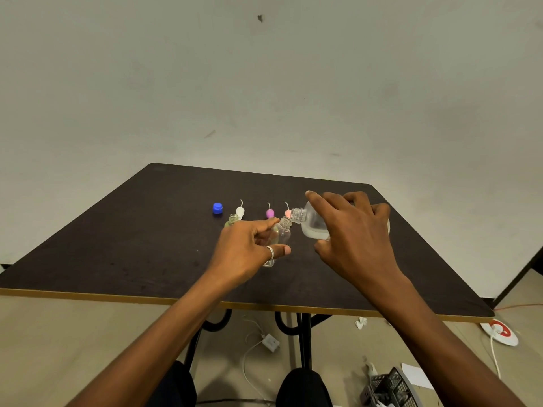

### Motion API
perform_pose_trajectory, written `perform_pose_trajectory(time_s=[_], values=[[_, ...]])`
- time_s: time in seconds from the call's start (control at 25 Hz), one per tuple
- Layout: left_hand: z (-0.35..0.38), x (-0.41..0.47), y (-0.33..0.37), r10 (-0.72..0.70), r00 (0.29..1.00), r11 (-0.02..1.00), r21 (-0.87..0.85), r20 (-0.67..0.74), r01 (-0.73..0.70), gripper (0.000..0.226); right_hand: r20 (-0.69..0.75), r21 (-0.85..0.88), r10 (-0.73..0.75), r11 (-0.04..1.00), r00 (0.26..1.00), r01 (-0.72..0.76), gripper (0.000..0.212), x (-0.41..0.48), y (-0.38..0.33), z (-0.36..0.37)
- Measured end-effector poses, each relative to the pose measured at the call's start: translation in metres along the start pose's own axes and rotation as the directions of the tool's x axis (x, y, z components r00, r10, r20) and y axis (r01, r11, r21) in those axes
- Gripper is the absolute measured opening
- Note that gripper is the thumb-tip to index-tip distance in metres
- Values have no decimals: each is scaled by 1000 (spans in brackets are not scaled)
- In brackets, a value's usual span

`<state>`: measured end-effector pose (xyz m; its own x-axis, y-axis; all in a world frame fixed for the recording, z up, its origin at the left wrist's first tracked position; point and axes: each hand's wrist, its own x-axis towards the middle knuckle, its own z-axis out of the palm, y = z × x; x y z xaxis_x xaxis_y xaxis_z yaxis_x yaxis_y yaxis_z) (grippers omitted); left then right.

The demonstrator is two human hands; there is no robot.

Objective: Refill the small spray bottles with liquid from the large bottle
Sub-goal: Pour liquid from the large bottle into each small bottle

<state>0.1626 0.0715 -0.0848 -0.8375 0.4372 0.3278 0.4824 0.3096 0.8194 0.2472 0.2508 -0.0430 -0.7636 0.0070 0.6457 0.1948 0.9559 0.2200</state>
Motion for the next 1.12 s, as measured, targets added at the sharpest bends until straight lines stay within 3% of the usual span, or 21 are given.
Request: perform_pose_trajectory(time_s=[1.12], values=[[4, 0, -2, -1, 1000, 1000, 9, 0, 1, 71, 8, -42, -13, 999, 1000, 14, 85, 0, 0, -2]])
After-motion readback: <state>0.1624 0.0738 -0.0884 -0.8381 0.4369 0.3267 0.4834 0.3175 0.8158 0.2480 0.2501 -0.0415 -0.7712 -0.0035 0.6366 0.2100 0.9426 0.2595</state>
